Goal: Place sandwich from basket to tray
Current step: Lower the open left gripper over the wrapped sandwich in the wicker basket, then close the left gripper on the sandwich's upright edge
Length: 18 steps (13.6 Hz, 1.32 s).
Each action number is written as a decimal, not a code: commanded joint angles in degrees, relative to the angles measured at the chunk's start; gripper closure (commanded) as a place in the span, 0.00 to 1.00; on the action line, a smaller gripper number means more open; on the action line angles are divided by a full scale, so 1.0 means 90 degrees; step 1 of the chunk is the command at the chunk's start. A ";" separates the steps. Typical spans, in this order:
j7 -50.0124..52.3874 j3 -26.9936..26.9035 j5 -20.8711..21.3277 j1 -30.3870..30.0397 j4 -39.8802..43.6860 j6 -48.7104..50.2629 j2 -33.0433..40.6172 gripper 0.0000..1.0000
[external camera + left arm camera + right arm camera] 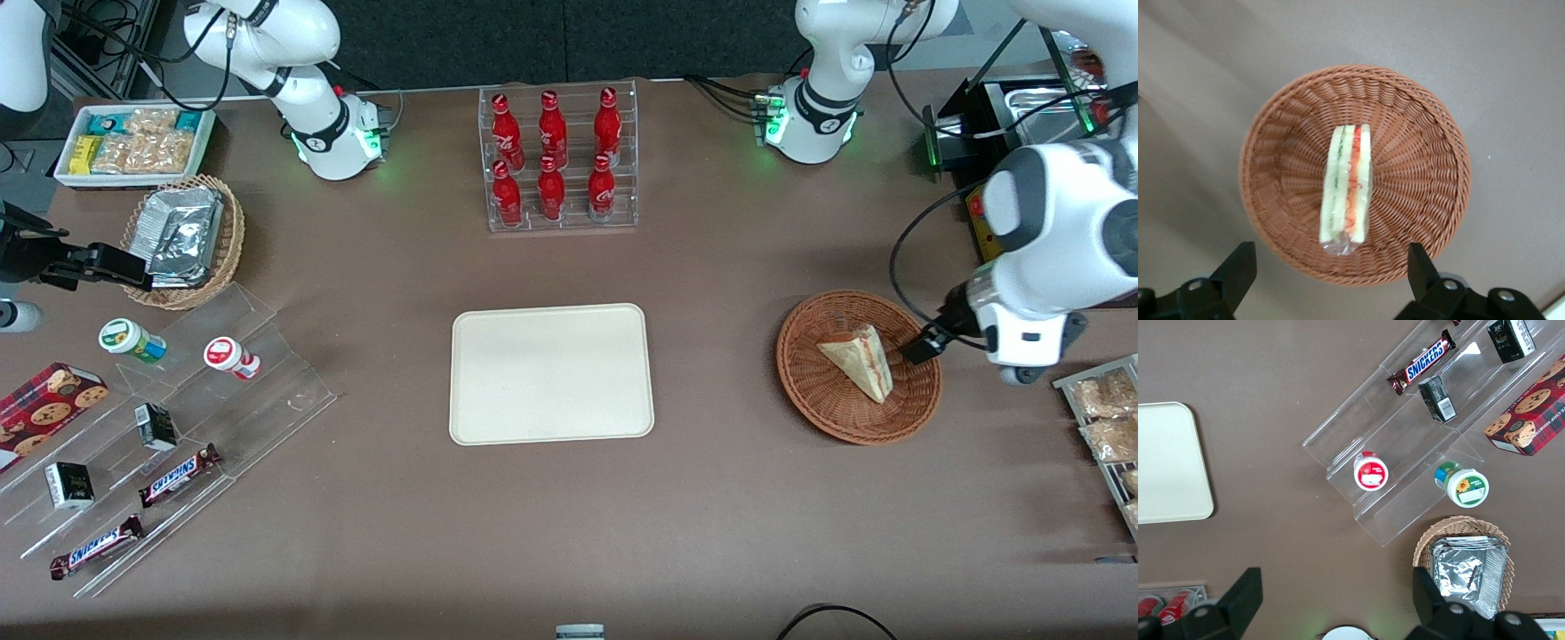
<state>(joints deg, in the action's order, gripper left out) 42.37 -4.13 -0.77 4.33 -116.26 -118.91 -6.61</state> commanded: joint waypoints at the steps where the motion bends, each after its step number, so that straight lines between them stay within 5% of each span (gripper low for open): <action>1: 0.0379 -0.0019 0.0037 0.0047 -0.1093 -0.1061 0.0442 0.00; 16: 0.0468 -0.0019 0.0027 0.0281 -0.2200 -0.3369 -0.0485 0.01; 17: 0.0468 -0.0019 0.0027 0.0300 -0.2200 -0.3370 -0.0534 0.08; 18: 0.0478 -0.0019 0.0027 0.0310 -0.2200 -0.3370 -0.0535 0.27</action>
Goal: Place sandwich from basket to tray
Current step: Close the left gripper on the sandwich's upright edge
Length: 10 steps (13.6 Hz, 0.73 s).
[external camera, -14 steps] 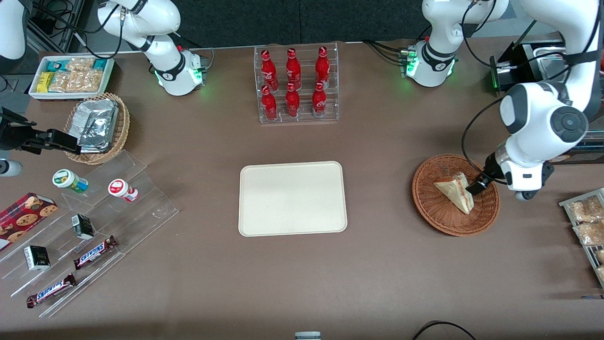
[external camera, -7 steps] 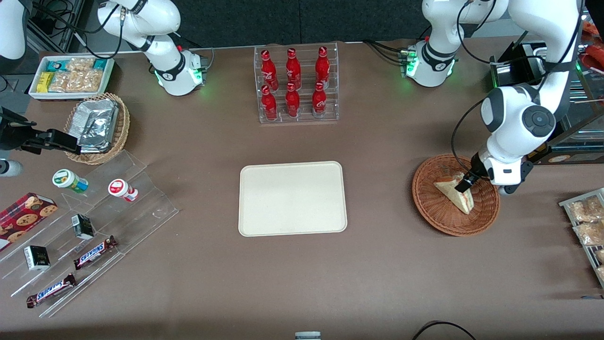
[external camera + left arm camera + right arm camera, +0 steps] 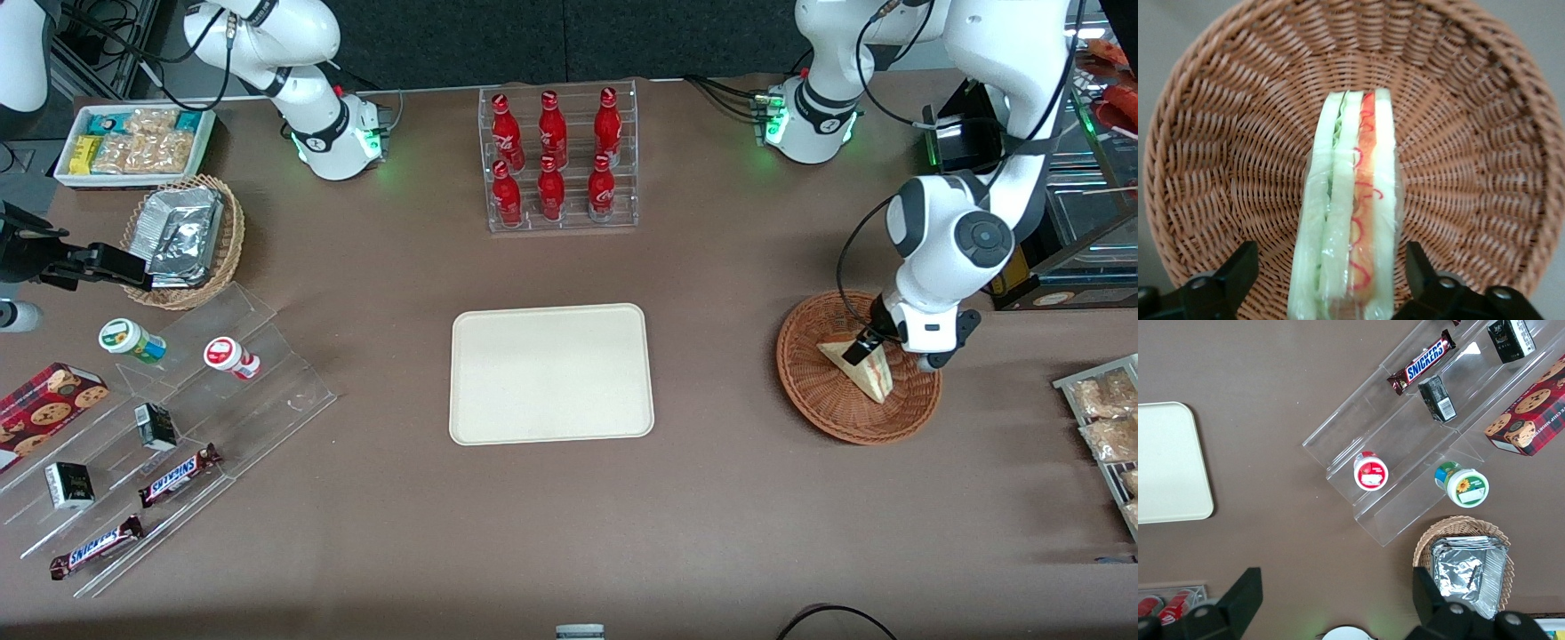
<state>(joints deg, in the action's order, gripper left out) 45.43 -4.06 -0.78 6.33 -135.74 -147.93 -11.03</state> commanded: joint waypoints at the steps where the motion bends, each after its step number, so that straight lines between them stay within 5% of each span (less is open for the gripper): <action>1: 0.0128 -0.0027 0.0037 0.0087 -0.0025 -0.0136 -0.0044 0.56; 2: 0.0099 -0.0027 0.0037 0.0126 -0.0015 -0.0107 -0.0024 0.81; 4: 0.0050 -0.0037 0.0047 0.0127 0.0053 0.0117 0.0083 1.00; 10: 0.0089 0.0479 0.0242 0.0136 0.1514 0.3286 0.0991 1.00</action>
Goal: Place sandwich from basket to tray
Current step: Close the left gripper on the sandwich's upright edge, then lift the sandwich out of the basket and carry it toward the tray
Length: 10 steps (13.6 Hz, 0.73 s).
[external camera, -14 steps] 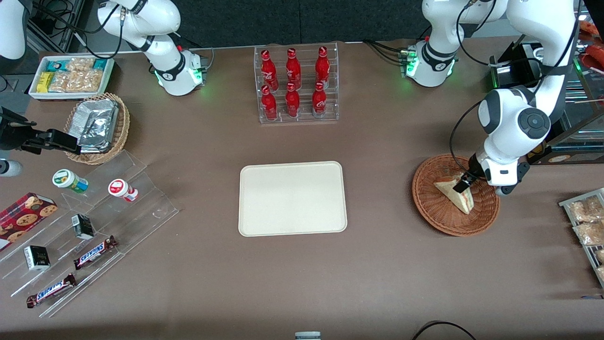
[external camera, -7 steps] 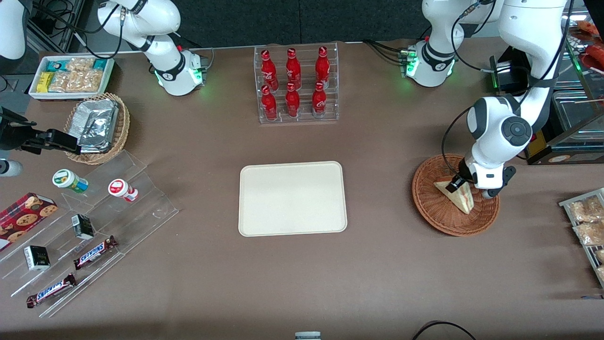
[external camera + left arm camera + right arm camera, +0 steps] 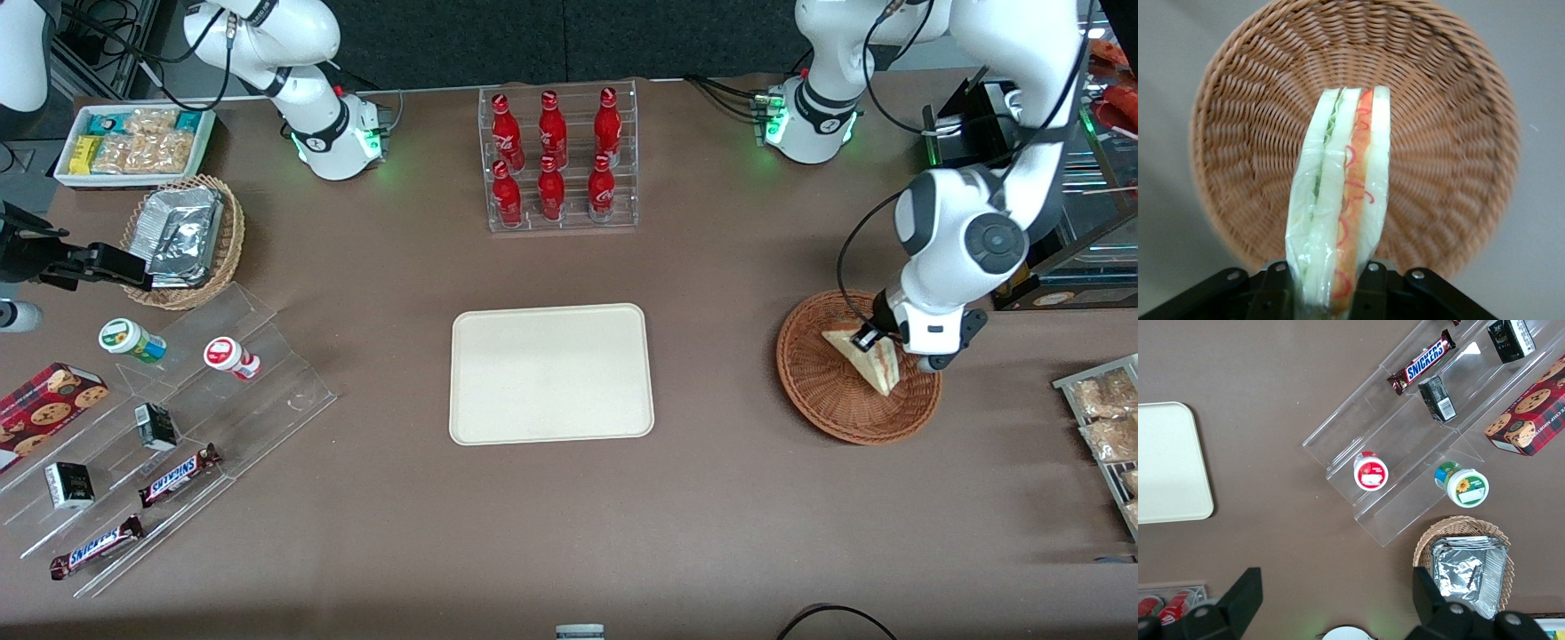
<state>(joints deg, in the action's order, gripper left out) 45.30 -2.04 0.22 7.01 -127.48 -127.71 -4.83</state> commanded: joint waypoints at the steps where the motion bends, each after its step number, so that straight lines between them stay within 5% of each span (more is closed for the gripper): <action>1: 0.0123 0.0527 0.0132 0.0061 0.1074 0.1654 0.0303 1.00; 10: 0.0211 0.2940 0.0336 0.0071 0.2834 0.2256 -0.0729 1.00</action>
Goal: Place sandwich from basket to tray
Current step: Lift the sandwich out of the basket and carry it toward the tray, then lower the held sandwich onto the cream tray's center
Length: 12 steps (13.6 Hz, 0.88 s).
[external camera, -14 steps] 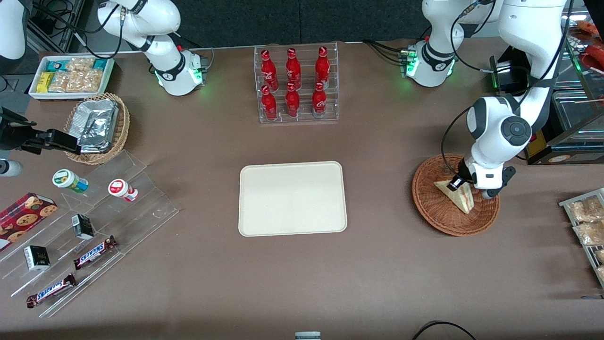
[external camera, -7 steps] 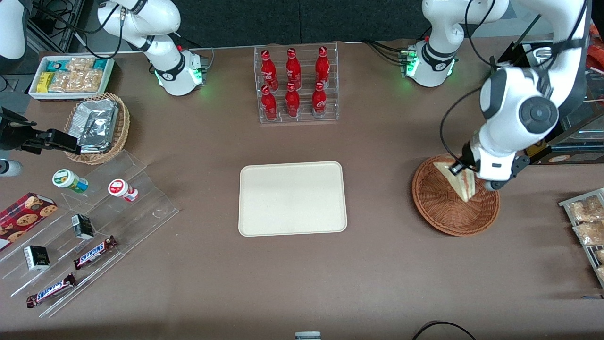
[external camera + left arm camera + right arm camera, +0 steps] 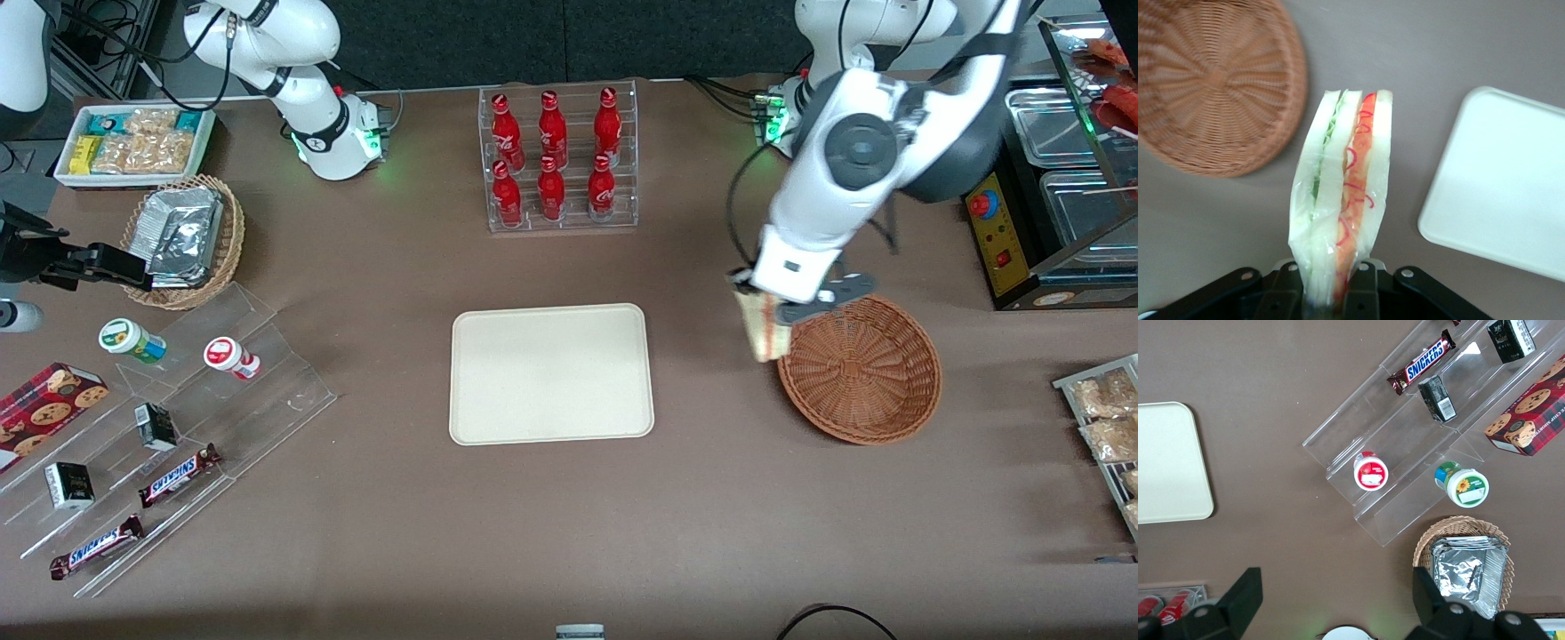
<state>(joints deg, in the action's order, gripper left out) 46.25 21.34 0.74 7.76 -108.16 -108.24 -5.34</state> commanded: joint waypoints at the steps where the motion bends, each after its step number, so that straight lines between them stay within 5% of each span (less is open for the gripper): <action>1: 0.0241 0.0615 0.0530 -0.0013 0.0980 0.0083 -0.1015 1.00; 5: 0.1919 0.1106 0.2024 0.0766 0.2182 0.0093 -0.2772 1.00; 12: 0.2625 0.1047 0.2710 0.1716 0.3248 -0.0305 -0.4259 1.00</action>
<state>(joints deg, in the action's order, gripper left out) 68.40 31.07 23.72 21.69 -82.22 -109.76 -41.09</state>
